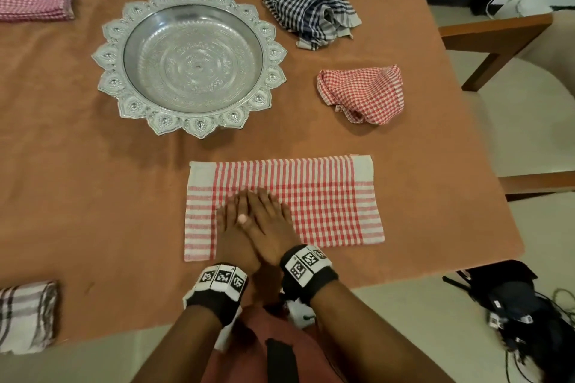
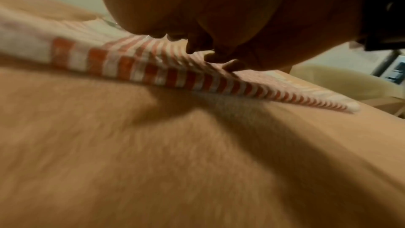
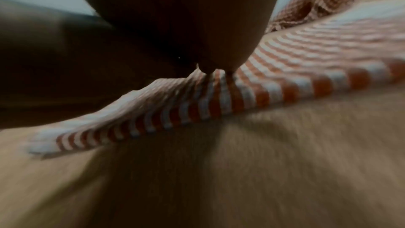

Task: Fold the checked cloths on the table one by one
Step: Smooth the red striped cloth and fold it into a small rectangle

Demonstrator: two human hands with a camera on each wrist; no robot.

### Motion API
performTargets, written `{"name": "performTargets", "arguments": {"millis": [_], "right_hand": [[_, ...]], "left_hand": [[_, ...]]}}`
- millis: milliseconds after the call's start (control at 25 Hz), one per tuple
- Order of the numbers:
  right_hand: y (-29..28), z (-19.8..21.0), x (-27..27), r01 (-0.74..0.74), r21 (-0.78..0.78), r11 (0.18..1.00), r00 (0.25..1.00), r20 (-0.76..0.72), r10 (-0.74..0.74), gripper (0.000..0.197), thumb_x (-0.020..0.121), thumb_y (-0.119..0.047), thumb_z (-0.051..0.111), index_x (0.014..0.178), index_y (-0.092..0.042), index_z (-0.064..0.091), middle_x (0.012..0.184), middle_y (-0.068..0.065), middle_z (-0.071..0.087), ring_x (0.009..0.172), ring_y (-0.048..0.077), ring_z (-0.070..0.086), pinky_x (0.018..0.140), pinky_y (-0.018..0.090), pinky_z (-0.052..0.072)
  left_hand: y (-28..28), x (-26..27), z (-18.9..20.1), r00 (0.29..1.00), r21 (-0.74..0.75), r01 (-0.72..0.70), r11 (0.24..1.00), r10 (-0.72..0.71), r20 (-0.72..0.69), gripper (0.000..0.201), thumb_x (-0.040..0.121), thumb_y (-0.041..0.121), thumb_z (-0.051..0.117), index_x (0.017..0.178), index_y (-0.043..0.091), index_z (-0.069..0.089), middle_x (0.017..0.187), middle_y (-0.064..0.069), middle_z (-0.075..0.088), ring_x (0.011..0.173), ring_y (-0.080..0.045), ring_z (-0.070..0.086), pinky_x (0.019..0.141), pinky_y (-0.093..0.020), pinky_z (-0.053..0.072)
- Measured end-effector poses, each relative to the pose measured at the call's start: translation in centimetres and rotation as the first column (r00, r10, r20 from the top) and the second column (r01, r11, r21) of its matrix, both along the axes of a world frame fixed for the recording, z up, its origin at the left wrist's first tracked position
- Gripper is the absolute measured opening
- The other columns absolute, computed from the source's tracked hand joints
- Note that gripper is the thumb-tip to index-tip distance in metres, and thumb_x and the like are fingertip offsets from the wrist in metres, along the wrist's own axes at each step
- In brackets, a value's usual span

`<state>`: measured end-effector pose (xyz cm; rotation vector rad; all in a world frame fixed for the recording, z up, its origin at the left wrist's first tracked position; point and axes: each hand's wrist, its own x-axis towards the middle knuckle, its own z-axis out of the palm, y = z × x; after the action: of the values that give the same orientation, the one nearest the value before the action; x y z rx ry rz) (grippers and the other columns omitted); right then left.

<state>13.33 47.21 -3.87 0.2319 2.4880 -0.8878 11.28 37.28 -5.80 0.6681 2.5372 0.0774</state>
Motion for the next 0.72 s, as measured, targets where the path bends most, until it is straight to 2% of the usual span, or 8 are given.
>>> {"name": "performTargets", "arguments": {"millis": [80, 200, 280, 360, 400, 480, 560, 720], "right_hand": [[-0.2, -1.6, 1.1, -0.056, 0.083, 0.995, 0.998, 0.019, 0.055, 0.068, 0.095, -0.062, 0.012, 0.153, -0.029, -0.003, 0.161, -0.001, -0.012, 0.147, 0.02, -0.015, 0.116, 0.044, -0.016], [0.2, -2.4, 2.1, -0.123, 0.182, 0.976, 0.991, -0.026, 0.129, 0.077, 0.088, -0.069, 0.004, 0.152, -0.028, -0.004, 0.16, -0.002, -0.012, 0.147, 0.021, -0.015, 0.115, 0.043, -0.017], [1.4, -2.5, 2.7, -0.093, 0.249, 0.964, 0.995, -0.016, 0.1, 0.071, 0.093, -0.065, 0.011, 0.152, -0.029, -0.006, 0.16, -0.005, -0.013, 0.147, 0.021, -0.016, 0.114, 0.045, -0.019], [4.5, -2.9, 4.2, -0.037, 0.339, 0.94, 0.999, 0.004, 0.038, 0.071, 0.095, -0.063, 0.015, 0.152, -0.029, -0.009, 0.159, -0.004, -0.017, 0.146, 0.023, -0.02, 0.112, 0.045, -0.02], [6.7, -3.1, 5.3, 0.005, 0.379, 0.925, 1.0, 0.015, -0.011, 0.073, 0.093, -0.066, 0.014, 0.151, -0.03, -0.01, 0.158, -0.003, -0.02, 0.145, 0.024, -0.021, 0.112, 0.044, -0.02], [11.1, -3.3, 7.6, 0.1, 0.443, 0.891, 0.991, 0.032, -0.127, 0.081, 0.086, -0.073, 0.007, 0.151, -0.029, -0.012, 0.156, -0.002, -0.024, 0.145, 0.025, -0.021, 0.114, 0.044, -0.017], [13.8, -3.1, 9.1, 0.126, 0.501, 0.856, 0.985, 0.038, -0.168, 0.087, 0.078, -0.077, -0.002, 0.151, -0.03, -0.013, 0.156, -0.002, -0.023, 0.146, 0.026, -0.017, 0.116, 0.045, -0.014], [14.0, -2.9, 8.9, 0.133, 0.489, 0.862, 0.979, 0.071, -0.191, 0.091, 0.073, -0.076, -0.006, 0.151, -0.03, -0.013, 0.159, 0.001, -0.018, 0.146, 0.024, -0.018, 0.114, 0.046, -0.017]], "left_hand": [[-1.2, 0.5, -1.3, 1.0, -0.009, -0.013, 1.0, 0.014, 0.013, 0.088, 0.094, 0.051, 0.037, 0.138, 0.021, -0.034, 0.149, -0.005, -0.039, 0.142, -0.027, -0.028, 0.113, -0.043, -0.022], [-2.1, 0.8, -2.4, 1.0, 0.036, -0.005, 0.999, 0.005, -0.012, 0.074, 0.093, 0.048, 0.019, 0.145, 0.019, -0.026, 0.152, -0.003, -0.033, 0.145, -0.026, -0.021, 0.114, -0.042, -0.02], [-2.2, 0.7, -2.5, 0.996, 0.11, -0.055, 0.992, 0.063, -0.065, 0.069, 0.09, 0.048, 0.011, 0.15, 0.023, -0.011, 0.158, -0.003, -0.016, 0.148, -0.028, -0.007, 0.117, -0.046, -0.008], [-3.3, 0.5, -2.6, 0.984, 0.114, -0.136, 0.984, 0.148, -0.101, 0.068, 0.091, 0.051, 0.014, 0.153, 0.021, 0.01, 0.16, -0.008, 0.006, 0.147, -0.033, 0.008, 0.117, -0.05, 0.002], [-4.2, 0.4, -2.6, 0.978, 0.101, -0.158, 0.982, 0.17, -0.124, 0.068, 0.092, 0.052, 0.016, 0.152, 0.02, 0.016, 0.16, -0.01, 0.013, 0.146, -0.034, 0.011, 0.117, -0.05, 0.004], [-6.1, 0.1, -3.1, 0.966, 0.064, -0.163, 0.985, 0.172, -0.192, 0.069, 0.094, 0.055, 0.017, 0.152, 0.019, 0.019, 0.159, -0.012, 0.015, 0.146, -0.033, 0.013, 0.117, -0.05, 0.004], [-6.7, -0.1, -3.2, 0.959, 0.059, -0.18, 0.982, 0.188, -0.212, 0.07, 0.094, 0.057, 0.016, 0.152, 0.019, 0.019, 0.159, -0.011, 0.014, 0.146, -0.031, 0.013, 0.116, -0.05, 0.002], [-6.5, 0.0, -3.3, 0.958, 0.074, -0.169, 0.983, 0.181, -0.221, 0.073, 0.092, 0.058, 0.01, 0.153, 0.018, 0.016, 0.16, -0.01, 0.008, 0.147, -0.029, 0.008, 0.116, -0.048, -0.005]]}}
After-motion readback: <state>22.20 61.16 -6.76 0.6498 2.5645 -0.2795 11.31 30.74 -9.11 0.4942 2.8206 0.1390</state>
